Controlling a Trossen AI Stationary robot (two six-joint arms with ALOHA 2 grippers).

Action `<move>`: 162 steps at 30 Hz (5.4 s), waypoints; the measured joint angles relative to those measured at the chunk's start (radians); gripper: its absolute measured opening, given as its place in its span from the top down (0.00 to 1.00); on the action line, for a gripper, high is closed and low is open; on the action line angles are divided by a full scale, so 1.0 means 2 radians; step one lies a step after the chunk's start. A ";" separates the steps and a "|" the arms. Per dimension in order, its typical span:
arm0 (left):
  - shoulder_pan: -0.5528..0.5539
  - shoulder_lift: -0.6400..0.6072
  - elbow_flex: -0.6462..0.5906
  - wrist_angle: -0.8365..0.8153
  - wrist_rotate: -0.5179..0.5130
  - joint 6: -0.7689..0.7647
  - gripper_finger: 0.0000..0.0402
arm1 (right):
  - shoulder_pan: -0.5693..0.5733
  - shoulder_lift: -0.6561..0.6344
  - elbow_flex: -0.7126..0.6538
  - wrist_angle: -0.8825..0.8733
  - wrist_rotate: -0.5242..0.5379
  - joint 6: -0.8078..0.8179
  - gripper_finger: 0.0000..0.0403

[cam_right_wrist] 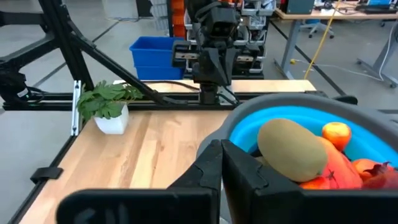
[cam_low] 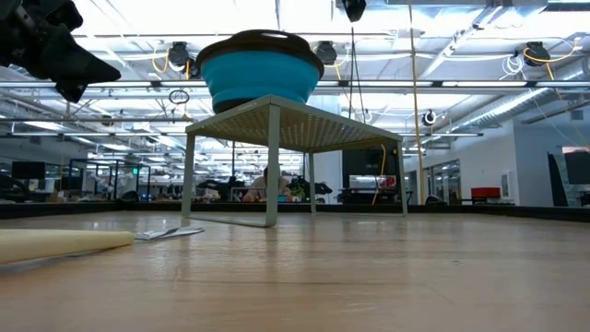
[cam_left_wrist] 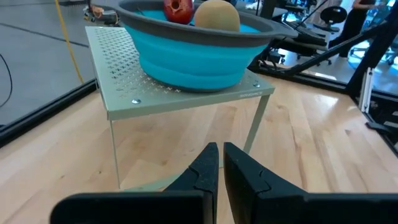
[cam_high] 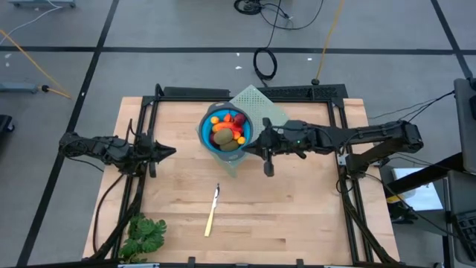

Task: Pick & Place Fruit
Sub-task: Put the knife on the shelf

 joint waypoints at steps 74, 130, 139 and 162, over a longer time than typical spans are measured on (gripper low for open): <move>-0.019 0.412 0.288 0.016 0.013 0.005 0.94 | -0.015 -0.634 -0.352 -0.158 -0.012 -0.002 1.00; -0.144 0.728 0.561 -0.214 0.201 -0.586 1.00 | -0.015 -0.677 -0.560 0.069 -0.017 0.019 1.00; -0.143 0.774 0.561 -0.215 0.201 -0.652 1.00 | -0.015 -0.676 -0.560 0.069 -0.017 0.019 1.00; -0.147 0.901 0.561 -0.205 0.259 -0.725 0.99 | -0.015 -0.677 -0.560 0.088 -0.017 0.018 1.00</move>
